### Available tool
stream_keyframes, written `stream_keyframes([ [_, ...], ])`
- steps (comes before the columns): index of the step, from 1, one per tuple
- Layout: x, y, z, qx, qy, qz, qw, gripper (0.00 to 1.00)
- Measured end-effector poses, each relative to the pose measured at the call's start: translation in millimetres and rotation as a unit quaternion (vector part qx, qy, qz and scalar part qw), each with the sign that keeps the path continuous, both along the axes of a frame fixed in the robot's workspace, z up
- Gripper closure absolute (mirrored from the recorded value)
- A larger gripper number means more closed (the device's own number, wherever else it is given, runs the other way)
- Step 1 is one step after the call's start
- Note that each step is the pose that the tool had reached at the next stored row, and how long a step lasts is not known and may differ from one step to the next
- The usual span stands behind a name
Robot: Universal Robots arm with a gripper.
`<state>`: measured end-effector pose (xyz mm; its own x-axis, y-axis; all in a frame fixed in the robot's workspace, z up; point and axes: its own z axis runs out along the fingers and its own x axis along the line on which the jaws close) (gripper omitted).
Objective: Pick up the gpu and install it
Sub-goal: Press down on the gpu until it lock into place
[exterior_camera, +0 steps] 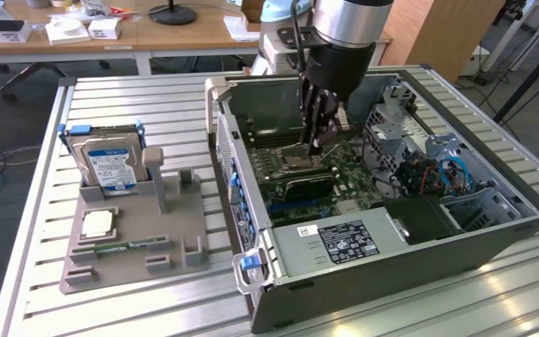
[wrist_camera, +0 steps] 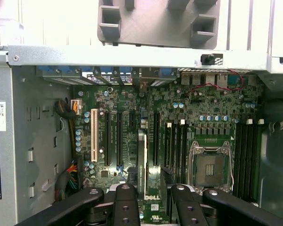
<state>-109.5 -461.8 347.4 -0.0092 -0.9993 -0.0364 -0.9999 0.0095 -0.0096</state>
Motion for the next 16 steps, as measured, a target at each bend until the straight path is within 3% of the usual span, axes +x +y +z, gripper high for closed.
stream_keyframes([
  [11, 0.0, 0.0, 0.0, 0.0, 0.0, 0.0, 1.0, 0.68],
  [16, 0.0, 0.0, 0.0, 0.0, 0.0, 0.0, 1.0, 0.9],
])
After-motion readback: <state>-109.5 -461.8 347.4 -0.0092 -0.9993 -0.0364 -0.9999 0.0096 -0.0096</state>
